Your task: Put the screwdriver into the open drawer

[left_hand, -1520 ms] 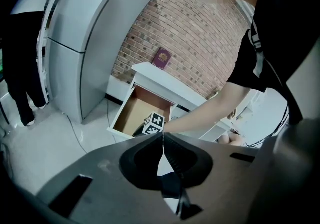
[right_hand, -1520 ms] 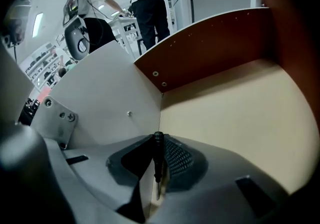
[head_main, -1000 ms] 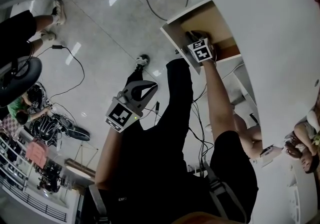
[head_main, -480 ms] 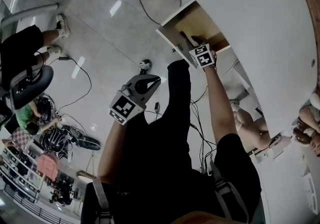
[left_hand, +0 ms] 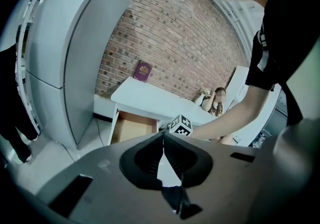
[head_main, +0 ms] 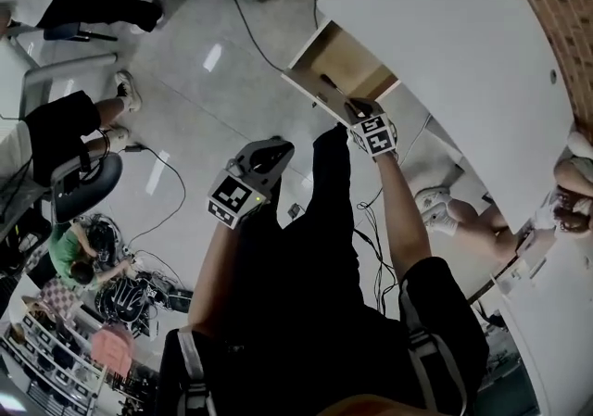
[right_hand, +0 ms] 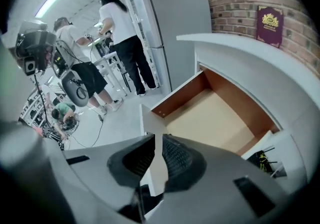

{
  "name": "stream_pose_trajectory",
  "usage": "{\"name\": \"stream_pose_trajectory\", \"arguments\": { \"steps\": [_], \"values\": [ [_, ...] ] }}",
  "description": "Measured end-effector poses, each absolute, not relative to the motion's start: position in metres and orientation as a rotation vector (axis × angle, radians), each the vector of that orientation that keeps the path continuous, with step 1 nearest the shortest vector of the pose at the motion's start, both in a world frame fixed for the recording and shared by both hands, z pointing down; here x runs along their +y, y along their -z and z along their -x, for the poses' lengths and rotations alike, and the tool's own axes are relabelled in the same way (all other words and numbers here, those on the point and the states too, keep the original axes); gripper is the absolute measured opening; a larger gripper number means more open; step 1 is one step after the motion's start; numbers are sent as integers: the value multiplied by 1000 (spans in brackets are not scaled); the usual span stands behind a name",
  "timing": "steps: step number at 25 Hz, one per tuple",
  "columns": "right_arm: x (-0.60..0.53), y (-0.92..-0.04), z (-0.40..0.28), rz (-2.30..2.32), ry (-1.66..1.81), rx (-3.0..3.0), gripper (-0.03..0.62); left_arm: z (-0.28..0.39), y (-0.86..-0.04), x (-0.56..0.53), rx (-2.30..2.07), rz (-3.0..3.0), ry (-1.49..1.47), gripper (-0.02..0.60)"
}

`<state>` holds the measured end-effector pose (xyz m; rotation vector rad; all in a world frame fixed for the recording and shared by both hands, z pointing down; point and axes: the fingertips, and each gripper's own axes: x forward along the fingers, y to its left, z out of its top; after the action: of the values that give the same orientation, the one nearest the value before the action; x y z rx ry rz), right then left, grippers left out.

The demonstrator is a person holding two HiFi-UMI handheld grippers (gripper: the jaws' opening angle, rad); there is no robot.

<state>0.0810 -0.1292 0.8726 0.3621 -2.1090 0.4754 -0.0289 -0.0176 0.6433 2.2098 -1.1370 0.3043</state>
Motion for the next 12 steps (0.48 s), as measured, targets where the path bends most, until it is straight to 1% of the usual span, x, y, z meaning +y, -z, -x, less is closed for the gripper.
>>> {"name": "stream_pose_trajectory", "arguments": {
  "steps": [2,3,12],
  "values": [
    [-123,-853,-87,-415,-486,-2103,65,30,-634,-16,-1132,-2228,-314,18],
    [-121,-843,-90,-451,-494,-2093,60,30,-630,-15,-1125,-2240,-319,18],
    [-81,-761,-114,-678,-732,-2154,57,24,-592,-4,-1078,-2329,-333,18]
  ]
}}
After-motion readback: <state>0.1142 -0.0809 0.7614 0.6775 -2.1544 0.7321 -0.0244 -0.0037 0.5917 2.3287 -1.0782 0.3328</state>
